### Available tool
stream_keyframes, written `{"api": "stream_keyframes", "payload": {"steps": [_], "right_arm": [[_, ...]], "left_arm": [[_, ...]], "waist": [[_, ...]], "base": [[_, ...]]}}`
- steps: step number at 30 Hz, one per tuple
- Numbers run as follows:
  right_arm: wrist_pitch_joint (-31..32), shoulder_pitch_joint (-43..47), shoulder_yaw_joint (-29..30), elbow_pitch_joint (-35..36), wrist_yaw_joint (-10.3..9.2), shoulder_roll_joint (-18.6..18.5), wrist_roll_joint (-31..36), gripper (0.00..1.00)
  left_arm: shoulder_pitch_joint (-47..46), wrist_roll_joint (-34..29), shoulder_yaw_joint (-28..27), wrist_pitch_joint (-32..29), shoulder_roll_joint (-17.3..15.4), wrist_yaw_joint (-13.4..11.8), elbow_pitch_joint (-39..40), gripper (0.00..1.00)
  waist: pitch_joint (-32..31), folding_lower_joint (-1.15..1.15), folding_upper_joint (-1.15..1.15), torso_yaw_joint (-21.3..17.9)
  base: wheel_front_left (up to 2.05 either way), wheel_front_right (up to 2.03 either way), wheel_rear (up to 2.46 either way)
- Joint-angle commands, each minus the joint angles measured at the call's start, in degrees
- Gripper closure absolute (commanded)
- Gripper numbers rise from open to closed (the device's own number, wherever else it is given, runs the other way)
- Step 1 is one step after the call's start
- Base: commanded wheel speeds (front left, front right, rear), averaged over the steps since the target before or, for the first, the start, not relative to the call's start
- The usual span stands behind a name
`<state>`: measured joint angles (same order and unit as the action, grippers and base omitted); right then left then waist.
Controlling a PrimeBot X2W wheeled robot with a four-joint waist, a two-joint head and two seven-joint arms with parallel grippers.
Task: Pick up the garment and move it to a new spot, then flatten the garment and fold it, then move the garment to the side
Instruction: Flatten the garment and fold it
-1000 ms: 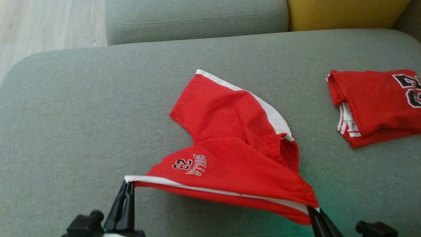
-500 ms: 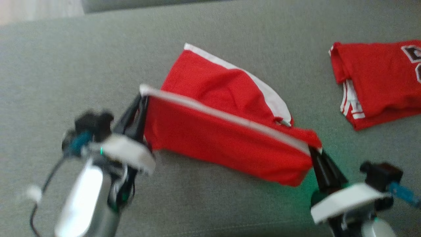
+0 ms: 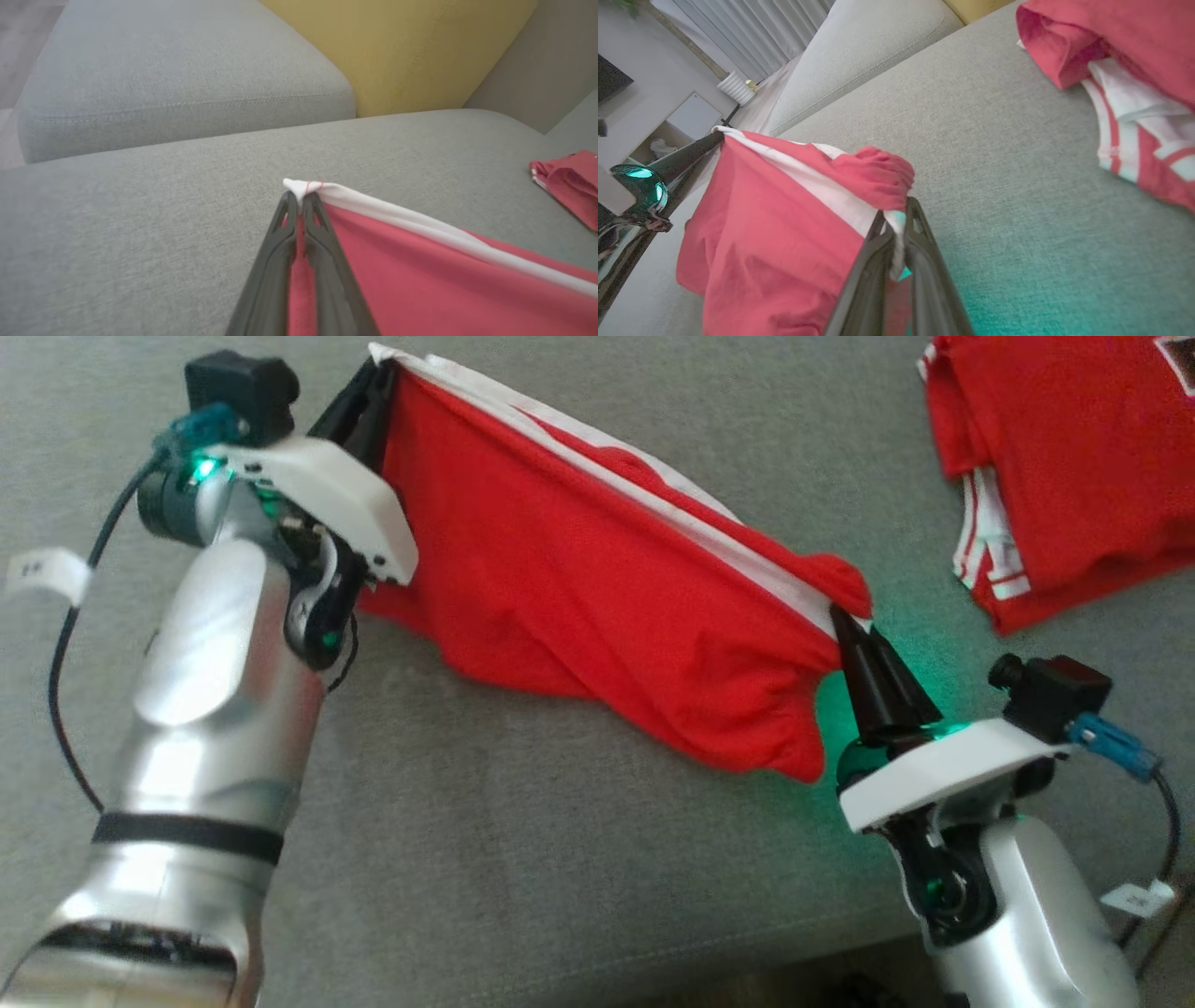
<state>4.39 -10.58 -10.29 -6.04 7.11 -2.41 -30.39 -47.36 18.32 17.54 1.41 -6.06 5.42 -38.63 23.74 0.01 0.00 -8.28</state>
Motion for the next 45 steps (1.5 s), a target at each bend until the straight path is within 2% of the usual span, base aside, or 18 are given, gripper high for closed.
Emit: {"api": "stream_keyframes", "payload": {"steps": [1, 2, 3, 4, 5, 6, 7, 8, 14, 17, 18, 24, 25, 29, 33, 38, 45], "right_arm": [[-1.0, -1.0, -1.5, 0.8, 0.37, -0.5, -0.2, 1.00], [-1.3, -1.6, -1.9, 0.3, 0.37, -0.5, -0.5, 0.95], [-1.6, -2.0, -2.3, -0.2, 0.37, -0.5, -0.7, 0.60], [-1.8, -2.5, -2.8, -0.6, 0.37, -0.5, -0.8, 0.03], [-1.9, -2.8, -3.2, -0.9, 0.37, -0.5, -0.8, 0.00], [-1.9, -3.1, -3.7, -1.1, 0.37, -0.5, -0.5, 0.00], [-1.9, -3.2, -4.0, -1.2, 0.37, -0.5, -0.1, 0.00], [-2.1, -3.3, -4.2, -1.0, 0.37, -0.5, 0.1, 0.00], [-4.3, -1.9, -4.3, 3.4, 0.37, -0.5, 4.4, 0.00], [-6.1, -0.6, -3.0, 7.2, 0.37, -0.5, 8.4, 0.00], [-7.5, 0.2, -1.9, 10.0, 0.37, -0.5, 11.5, 0.00], [-10.5, 1.8, 1.8, 16.5, 0.37, -0.5, 17.4, 0.00], [-10.5, 1.8, 1.8, 16.5, 0.37, -0.5, 17.4, 0.00], [-10.9, 2.4, 3.9, 17.9, 0.37, -0.5, 19.3, 0.00], [-10.5, 3.4, 5.7, 18.0, 0.37, -0.5, 20.6, 0.00], [-9.7, 5.2, 7.0, 17.0, 0.37, -0.5, 21.8, 0.00], [-8.8, 6.5, 7.4, 15.6, 0.37, -0.5, 22.5, 0.00]], "left_arm": [[-3.3, 0.3, -1.7, 0.6, -1.3, 0.3, -0.9, 1.00], [-4.6, 0.6, -1.6, 1.0, -1.1, 0.5, -3.1, 1.00], [-5.7, 0.8, -1.6, 1.2, -1.1, 0.6, -5.3, 1.00], [-6.8, 1.3, -1.7, 1.7, -1.0, 0.8, -7.3, 1.00], [-7.9, 1.7, -1.9, 2.3, -0.8, 0.9, -9.2, 1.00], [-8.8, 1.9, -1.9, 3.0, -0.7, 1.1, -11.0, 0.75], [-9.7, 2.0, -1.7, 3.7, -0.6, 1.2, -12.5, 0.20], [-10.4, 2.1, -1.6, 4.5, -0.5, 1.3, -13.8, 0.00], [-11.5, 1.9, -0.4, 11.3, 0.6, 1.5, -17.8, 0.00], [-9.9, 0.9, -0.1, 13.1, 1.1, 0.1, -16.4, 0.00], [-8.1, 0.2, -0.7, 13.5, 1.2, -2.1, -12.8, 0.00], [3.9, -4.2, -3.8, 13.6, 1.4, -8.6, 9.0, 0.00], [3.9, -4.2, -3.8, 13.6, 1.4, -8.6, 9.0, 0.00], [12.4, -6.9, -5.2, 13.6, 1.5, -12.3, 21.0, 0.00], [20.4, -8.9, -6.6, 13.6, 1.0, -15.1, 29.1, 0.00], [29.1, -10.2, -6.9, 13.6, 0.0, -16.8, 33.3, 0.00], [35.5, -10.2, -5.3, 12.9, -0.7, -16.5, 34.7, 0.00]], "waist": [[1.7, -0.01, 0.00, -1.8], [2.0, -0.01, 0.00, -2.1], [2.3, -0.01, 0.00, -2.4], [2.5, -0.01, 0.00, -2.7], [2.6, -0.01, 0.00, -2.8], [2.8, -0.01, 0.00, -2.9], [2.9, -0.01, 0.00, -3.0], [3.0, -0.01, 0.00, -3.0], [2.4, -0.01, 0.00, -2.1], [1.6, -0.01, 0.00, -1.1], [1.0, -0.01, 0.00, -0.5], [-1.4, -0.01, 0.00, 1.8], [-1.4, -0.01, 0.00, 1.8], [-2.7, -0.01, 0.00, 3.3], [-4.0, -0.01, 0.00, 4.3], [-5.6, -0.01, 0.00, 5.2], [-7.4, -0.01, 0.00, 5.9]], "base": [[0.00, 0.00, 0.00], [0.00, 0.00, 0.00], [0.00, 0.00, 0.00], [0.00, 0.00, 0.00], [0.00, 0.00, 0.00], [0.00, 0.00, 0.00], [0.00, 0.00, 0.00], [0.00, 0.00, 0.00], [0.00, 0.00, 0.00], [0.00, 0.00, 0.00], [0.00, 0.00, 0.00], [0.00, 0.00, 0.00], [0.00, 0.00, 0.00], [0.00, 0.00, 0.00], [0.00, 0.00, 0.00], [0.00, 0.00, 0.00], [0.00, 0.00, 0.00]]}}
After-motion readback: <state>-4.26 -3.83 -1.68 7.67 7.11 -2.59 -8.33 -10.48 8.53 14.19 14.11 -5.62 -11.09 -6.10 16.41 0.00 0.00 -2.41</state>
